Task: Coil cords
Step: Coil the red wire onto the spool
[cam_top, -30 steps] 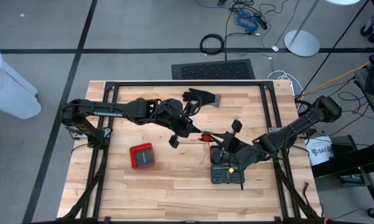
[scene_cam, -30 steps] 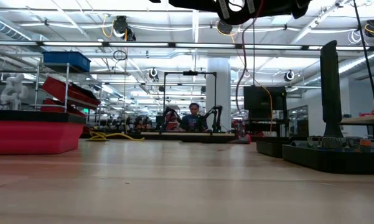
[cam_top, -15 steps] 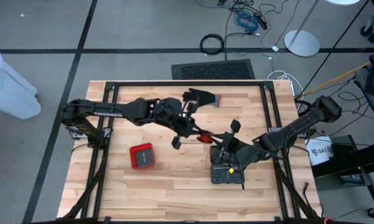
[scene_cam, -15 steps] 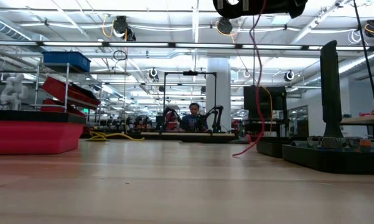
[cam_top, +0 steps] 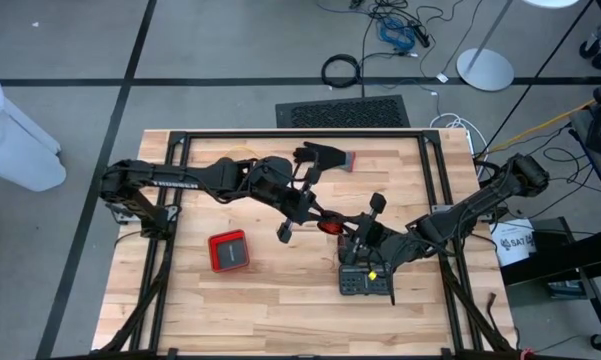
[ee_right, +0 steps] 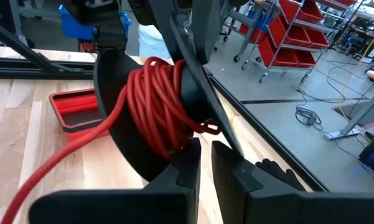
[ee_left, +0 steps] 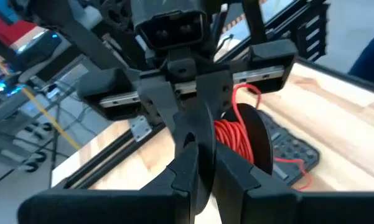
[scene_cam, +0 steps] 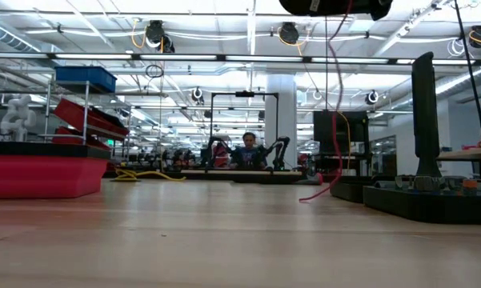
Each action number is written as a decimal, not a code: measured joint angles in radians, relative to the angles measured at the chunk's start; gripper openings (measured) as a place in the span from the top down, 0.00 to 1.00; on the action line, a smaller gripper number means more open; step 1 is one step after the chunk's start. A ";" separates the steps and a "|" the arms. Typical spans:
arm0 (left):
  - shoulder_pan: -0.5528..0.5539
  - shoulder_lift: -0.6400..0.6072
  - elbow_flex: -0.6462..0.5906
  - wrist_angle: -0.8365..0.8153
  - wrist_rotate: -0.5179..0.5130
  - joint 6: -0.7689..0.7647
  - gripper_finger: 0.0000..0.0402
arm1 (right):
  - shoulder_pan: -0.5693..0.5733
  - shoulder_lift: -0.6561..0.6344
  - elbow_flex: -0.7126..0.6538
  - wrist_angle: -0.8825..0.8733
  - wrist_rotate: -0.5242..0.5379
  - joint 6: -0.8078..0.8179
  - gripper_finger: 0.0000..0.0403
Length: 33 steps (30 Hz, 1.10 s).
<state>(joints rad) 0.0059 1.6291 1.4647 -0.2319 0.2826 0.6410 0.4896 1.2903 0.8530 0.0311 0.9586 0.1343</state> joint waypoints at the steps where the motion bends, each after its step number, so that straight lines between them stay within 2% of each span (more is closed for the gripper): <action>1: 0.000 0.008 0.000 0.006 0.016 -0.006 0.89 | 0.000 0.000 0.000 0.001 -0.003 0.000 0.93; 7: 0.000 0.036 0.002 0.039 0.044 -0.005 0.89 | 0.000 0.001 -0.002 -0.007 -0.012 0.003 0.93; 10: 0.000 0.043 0.003 0.046 0.038 0.037 0.95 | 0.001 0.002 -0.002 -0.025 -0.018 0.011 0.93; 17: 0.012 0.046 0.002 0.034 -0.003 0.075 0.99 | 0.029 -0.015 -0.001 -0.155 0.064 0.064 0.93; 22: 0.049 0.033 -0.002 0.002 -0.070 0.083 0.99 | 0.071 -0.056 0.001 -0.268 0.111 0.180 0.93; 27: 0.094 0.018 -0.002 0.010 -0.191 0.079 1.00 | 0.113 -0.056 0.001 -0.378 0.150 0.312 0.93; 33: 0.121 0.028 -0.002 0.023 -0.277 0.072 1.00 | 0.114 -0.009 0.001 -0.390 0.232 0.354 0.88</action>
<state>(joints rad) 0.1270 1.6569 1.4631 -0.2090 0.0052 0.7132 0.6038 1.2817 0.8543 -0.3590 1.1904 0.4886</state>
